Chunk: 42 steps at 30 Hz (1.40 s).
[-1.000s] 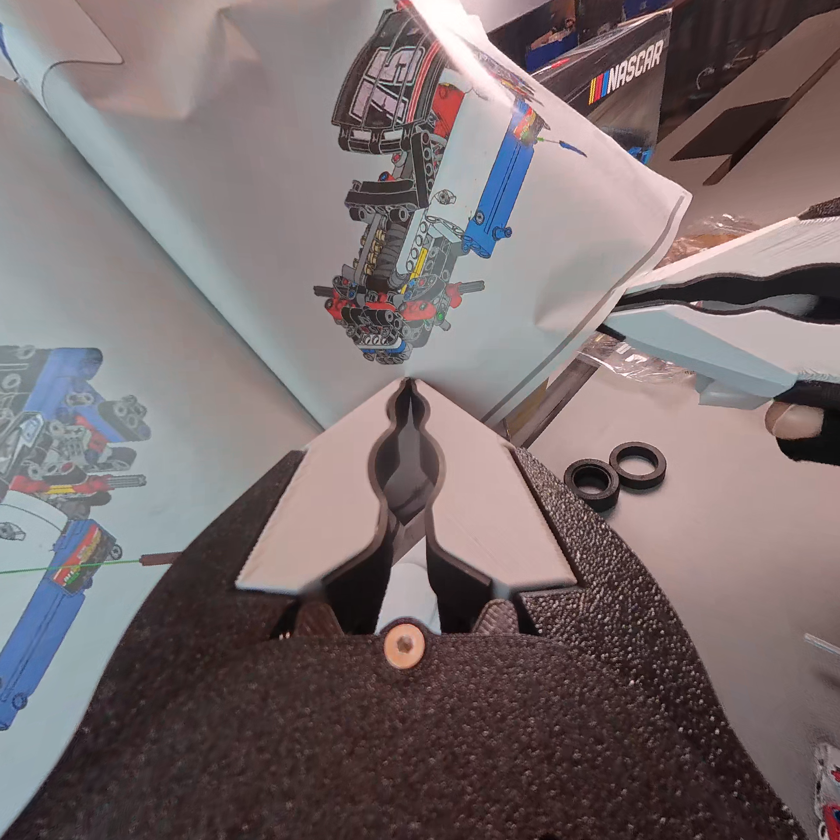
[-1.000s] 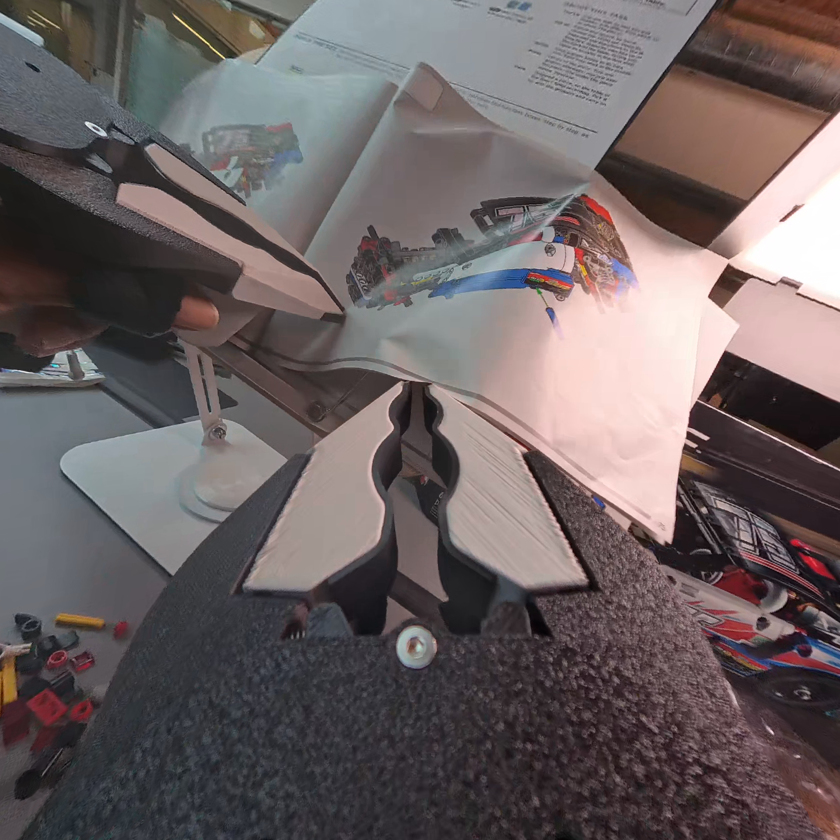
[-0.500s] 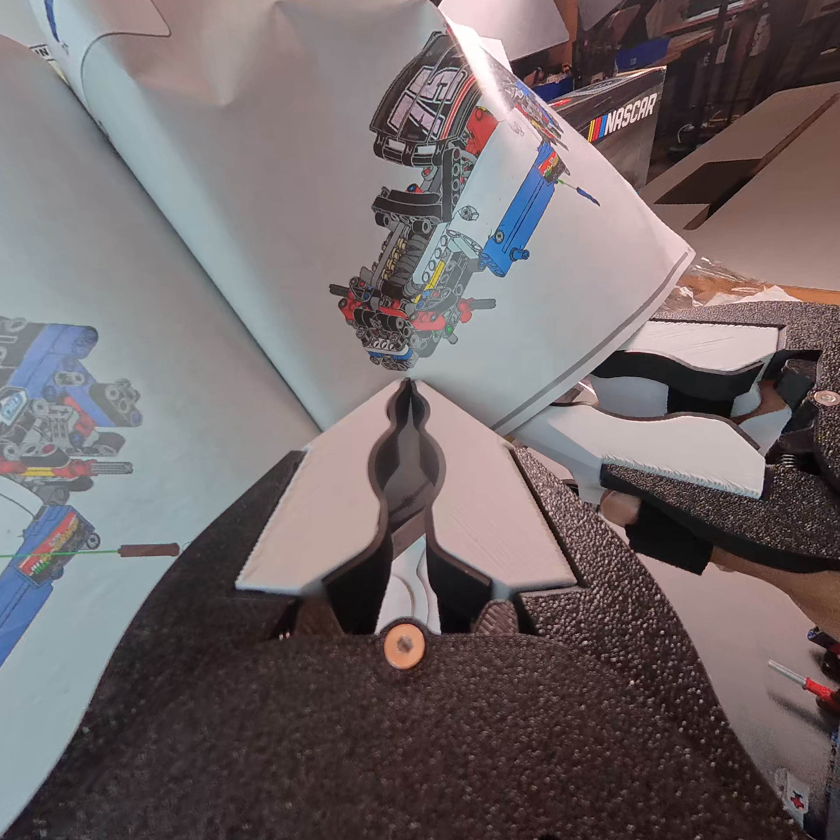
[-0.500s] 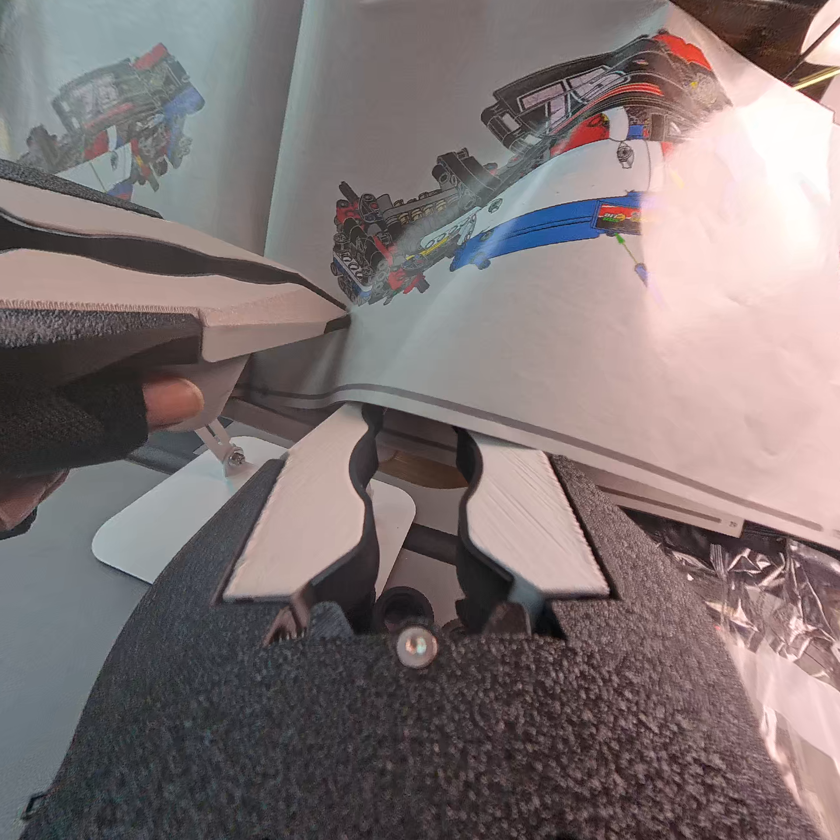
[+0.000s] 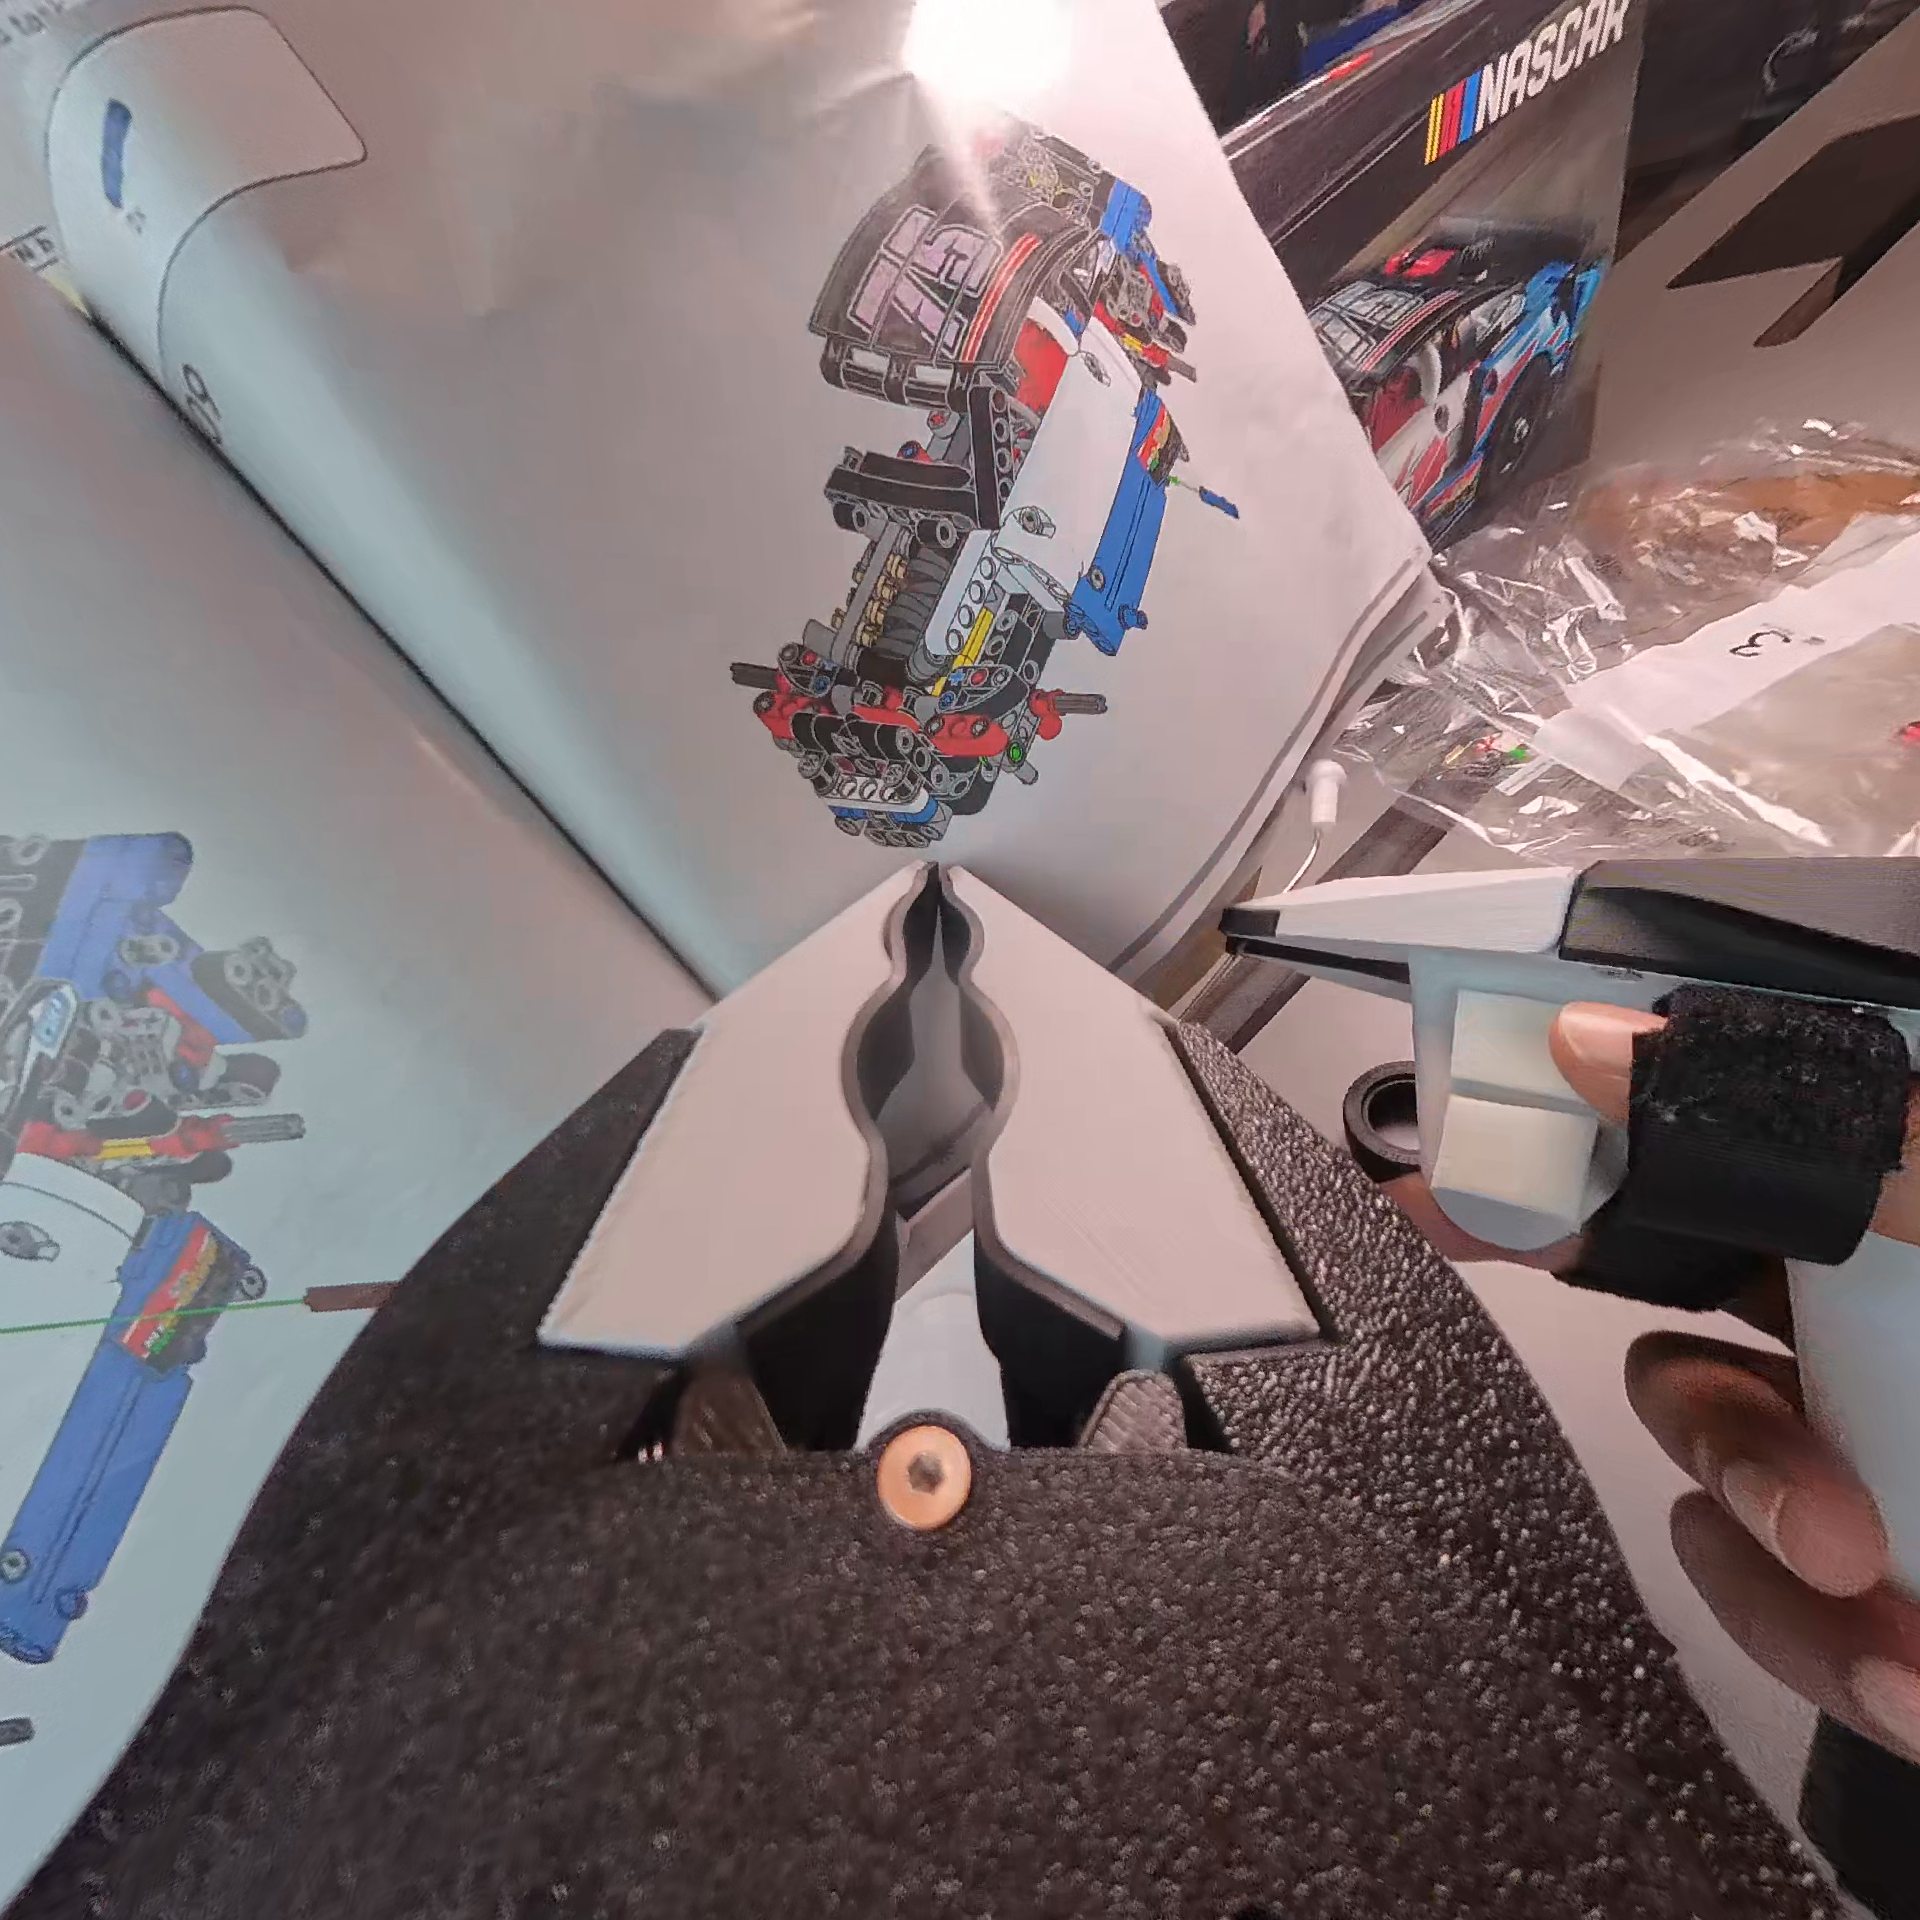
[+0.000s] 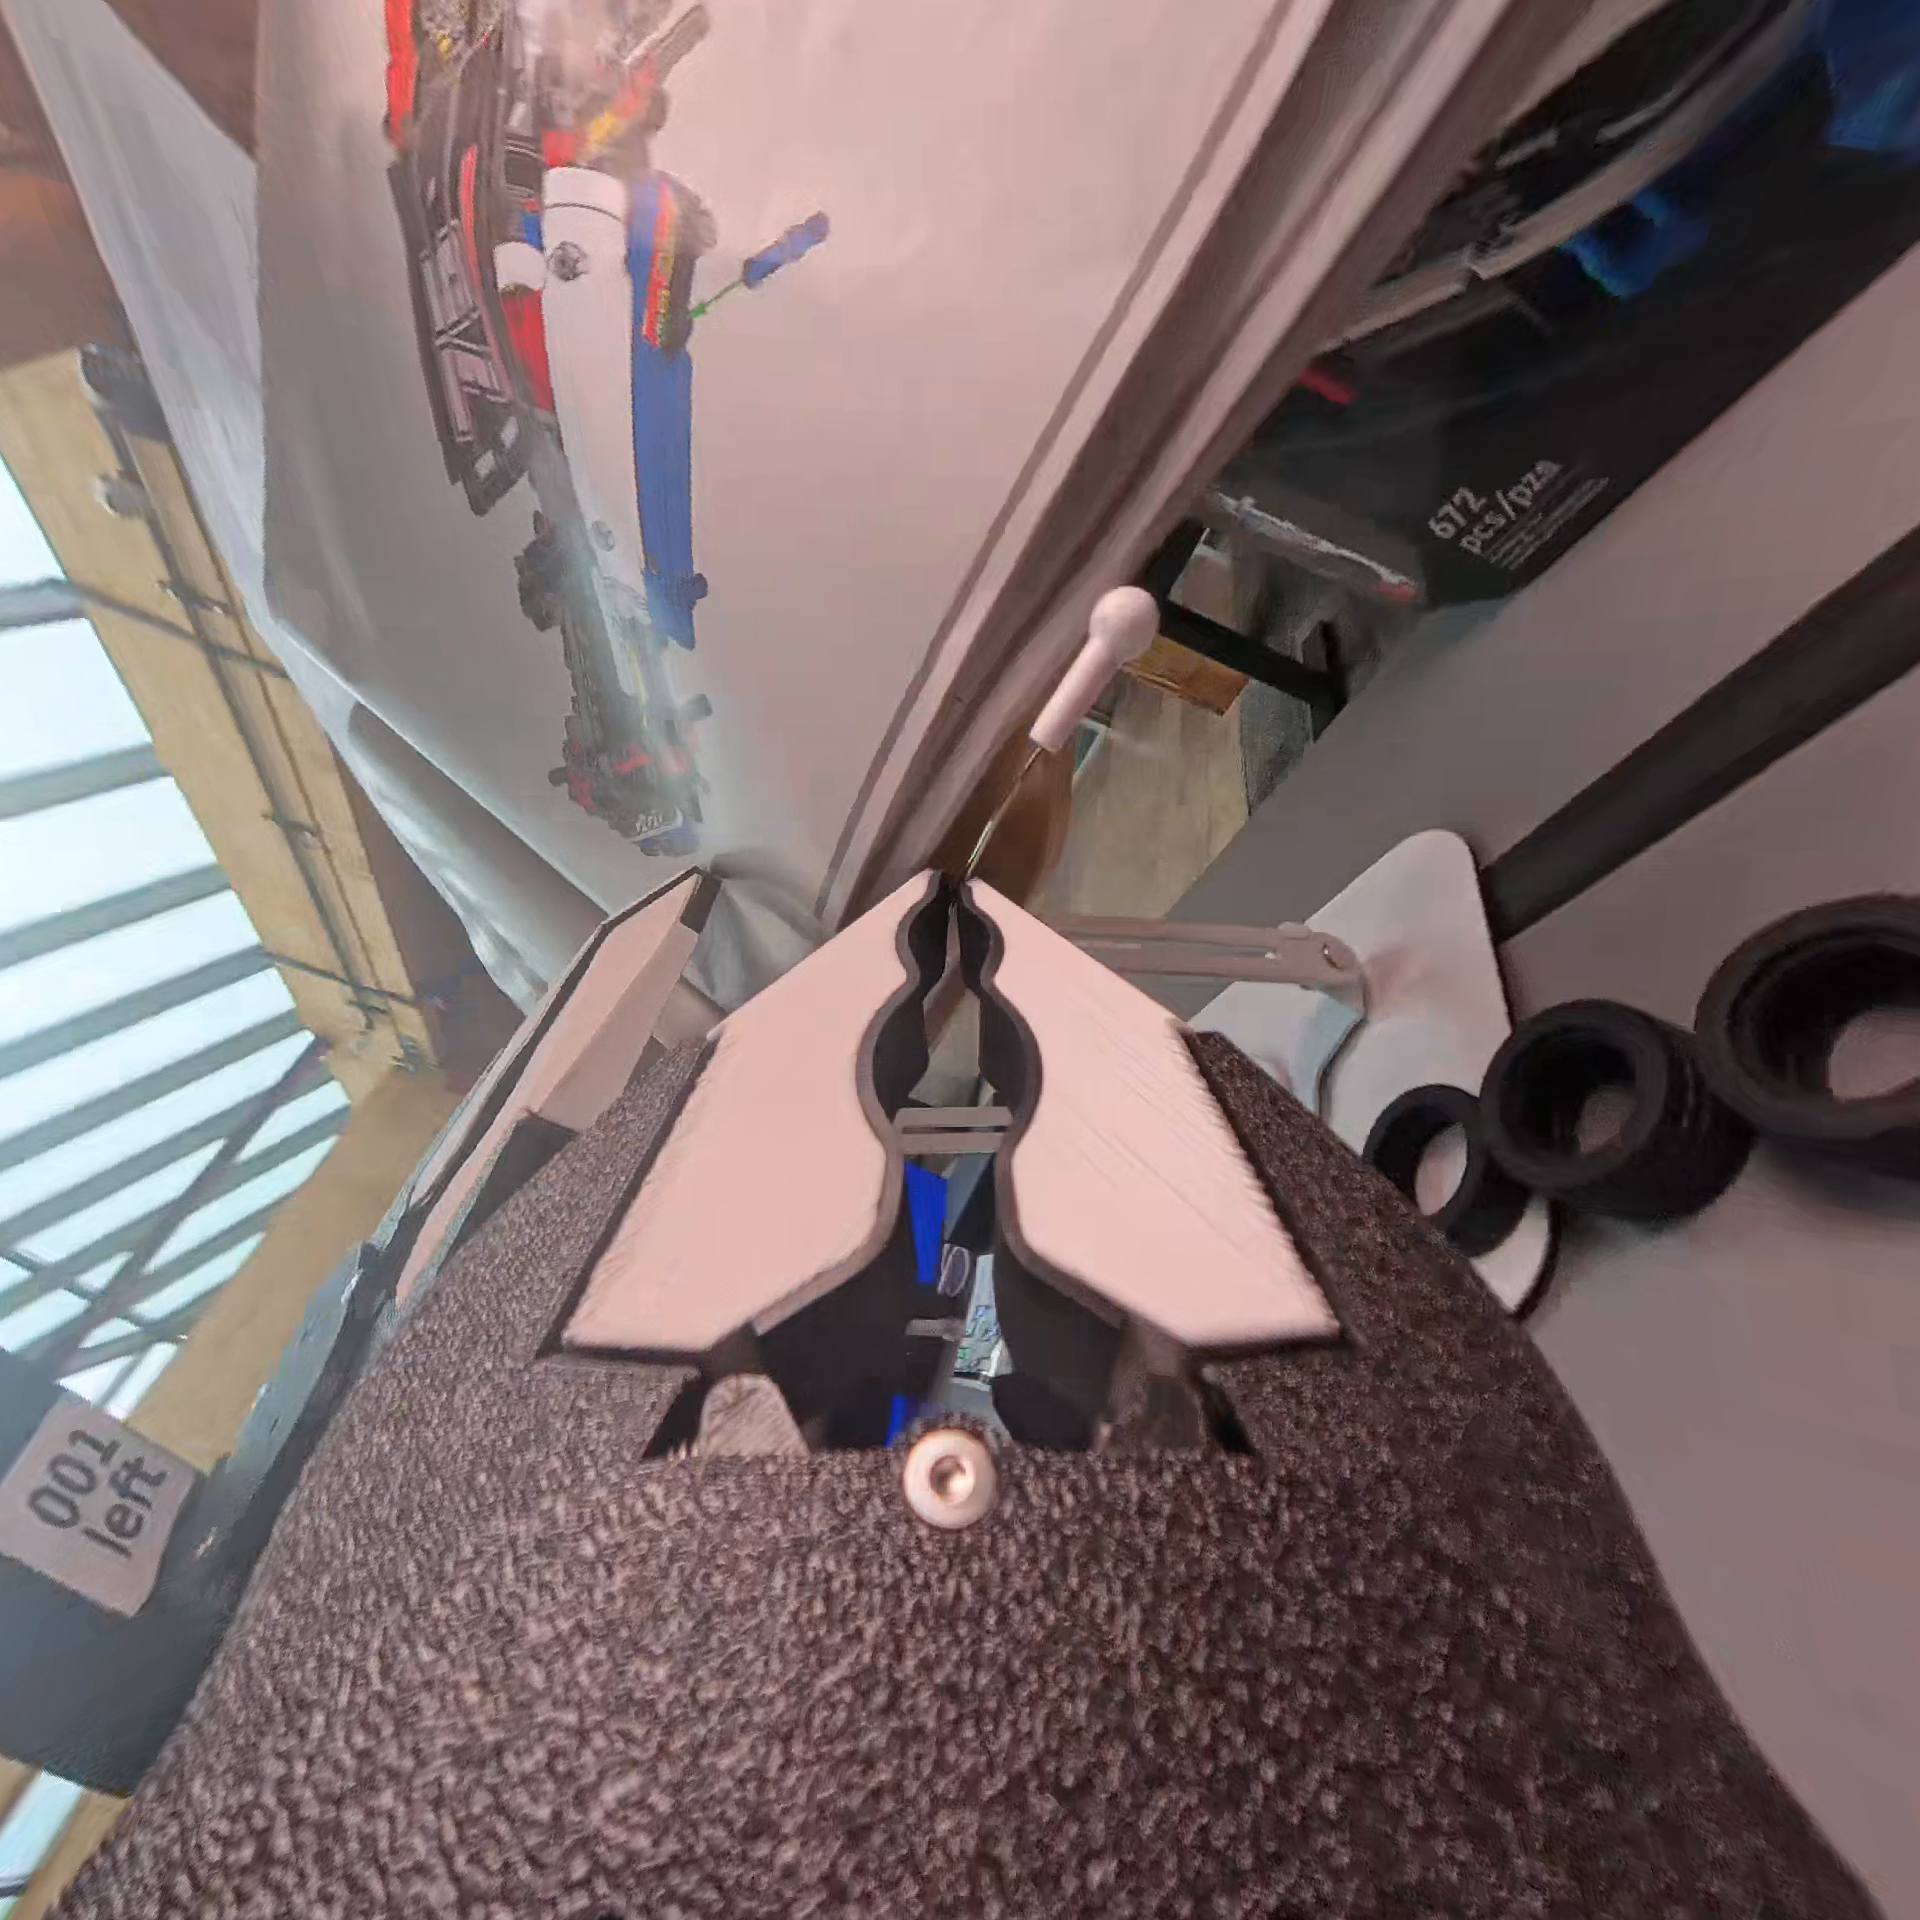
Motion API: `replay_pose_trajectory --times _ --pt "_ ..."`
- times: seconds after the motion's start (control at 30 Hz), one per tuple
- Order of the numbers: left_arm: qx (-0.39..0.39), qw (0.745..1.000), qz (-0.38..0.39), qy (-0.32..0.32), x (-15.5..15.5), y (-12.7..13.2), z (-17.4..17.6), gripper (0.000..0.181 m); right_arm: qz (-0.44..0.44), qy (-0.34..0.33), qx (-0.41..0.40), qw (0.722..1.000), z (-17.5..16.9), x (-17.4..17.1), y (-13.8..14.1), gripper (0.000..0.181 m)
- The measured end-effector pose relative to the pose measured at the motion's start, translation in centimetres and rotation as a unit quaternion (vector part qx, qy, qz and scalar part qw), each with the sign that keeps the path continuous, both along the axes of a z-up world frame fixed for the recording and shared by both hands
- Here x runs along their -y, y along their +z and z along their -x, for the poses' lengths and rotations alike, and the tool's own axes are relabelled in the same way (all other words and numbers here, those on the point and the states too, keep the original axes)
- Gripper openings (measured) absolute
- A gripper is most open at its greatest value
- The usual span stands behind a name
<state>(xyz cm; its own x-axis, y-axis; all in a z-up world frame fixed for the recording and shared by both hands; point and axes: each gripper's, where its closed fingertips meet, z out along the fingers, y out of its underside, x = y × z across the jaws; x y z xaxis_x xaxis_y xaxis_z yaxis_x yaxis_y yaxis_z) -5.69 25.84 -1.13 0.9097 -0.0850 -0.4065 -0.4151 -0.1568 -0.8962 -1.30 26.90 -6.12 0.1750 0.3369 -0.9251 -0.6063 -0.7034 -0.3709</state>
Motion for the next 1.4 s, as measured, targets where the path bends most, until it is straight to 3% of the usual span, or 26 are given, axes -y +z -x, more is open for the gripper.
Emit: replay_pose_trajectory --times 0.13,0.23,0.37,0.57,0.83,0.93,1.07,1.17,1.23,1.33,1.4 --pt "-0.041 0.999 -0.001 0.013 -0.2 -0.2 -0.1 0.000 0.014 -0.017 -0.044 0.999 -0.2 0.3 -0.2 0.000" --pt "-0.058 0.998 -0.002 0.005 0.0 -0.3 -0.2 0.000 -0.095 -0.063 0.061 0.992 -0.5 0.6 1.0 0.001" --pt "-0.071 0.997 0.002 -0.001 0.0 -0.3 -0.2 0.000 -0.215 -0.106 0.199 0.950 -0.3 0.7 2.0 0.001" --pt "-0.046 0.998 -0.002 -0.041 0.5 -0.3 -0.5 0.000 -0.408 -0.086 0.373 0.829 1.4 1.4 3.7 0.001" --pt "0.012 0.991 0.016 -0.131 1.8 -0.2 -0.8 0.000 -0.608 -0.008 0.456 0.649 3.5 3.6 4.2 0.000" --pt "0.037 0.987 0.024 -0.157 2.2 -0.2 -0.7 0.000 -0.646 0.018 0.471 0.601 4.0 4.0 4.1 0.000" --pt "0.058 0.982 0.029 -0.177 2.6 -0.1 -0.7 0.000 -0.671 0.047 0.482 0.562 4.0 4.2 4.0 0.000" --pt "0.065 0.981 0.008 -0.184 3.2 0.4 -0.8 0.001 -0.697 0.061 0.502 0.508 4.0 4.2 3.9 0.001" --pt "0.078 0.976 -0.004 -0.203 4.1 0.7 -1.3 0.006 -0.688 0.071 0.509 0.513 4.1 4.1 3.9 0.001" --pt "0.072 0.979 -0.015 -0.192 5.5 0.5 -0.8 0.007 -0.652 0.074 0.500 0.565 3.8 4.2 3.9 0.005" --pt "0.073 0.981 -0.021 -0.181 6.8 0.1 0.0 0.009 -0.636 0.069 0.481 0.600 3.4 4.9 3.8 0.018"
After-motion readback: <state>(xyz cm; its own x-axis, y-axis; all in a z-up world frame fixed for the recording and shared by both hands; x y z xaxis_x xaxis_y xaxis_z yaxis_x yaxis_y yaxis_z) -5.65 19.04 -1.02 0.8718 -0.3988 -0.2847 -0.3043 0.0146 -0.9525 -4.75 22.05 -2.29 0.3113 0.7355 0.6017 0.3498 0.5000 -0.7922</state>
